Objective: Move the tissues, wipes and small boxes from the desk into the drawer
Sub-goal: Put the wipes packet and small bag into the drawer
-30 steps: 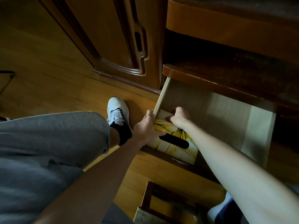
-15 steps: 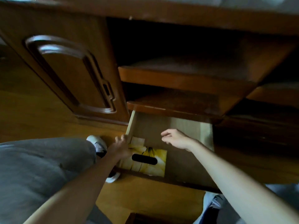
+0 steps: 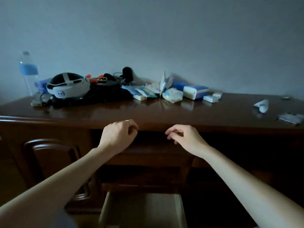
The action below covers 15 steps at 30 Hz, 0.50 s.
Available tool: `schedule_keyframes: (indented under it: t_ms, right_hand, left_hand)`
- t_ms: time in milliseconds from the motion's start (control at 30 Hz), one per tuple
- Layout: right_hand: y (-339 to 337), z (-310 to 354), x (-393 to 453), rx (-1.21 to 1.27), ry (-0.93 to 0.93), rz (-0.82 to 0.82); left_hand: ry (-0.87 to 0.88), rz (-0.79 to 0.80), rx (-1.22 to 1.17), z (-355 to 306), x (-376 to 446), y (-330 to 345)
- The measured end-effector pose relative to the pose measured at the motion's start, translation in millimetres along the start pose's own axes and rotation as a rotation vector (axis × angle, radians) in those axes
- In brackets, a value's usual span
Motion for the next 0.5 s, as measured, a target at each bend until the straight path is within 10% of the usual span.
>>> schedule_keyframes:
  t_ms: [200,500]
  right_hand:
    - [-60,0,71,-0.205,-0.036,-0.249]
    - [-62,-65,200,-0.764,0.122,-0.127]
  left_hand:
    - [0.004,0.032,-0.037,1,95,16]
    - [-0.024,0.029,0.178,30,204,91]
Point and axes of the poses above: each hand's wrist, its own x-axis towards the middle knuckle, its own y-axis out of the palm, z = x × y, the point moved 8 cm from there along x, towards the middle knuckle, and after that the axes turned 8 degrees about z, right-handed, at the moved point
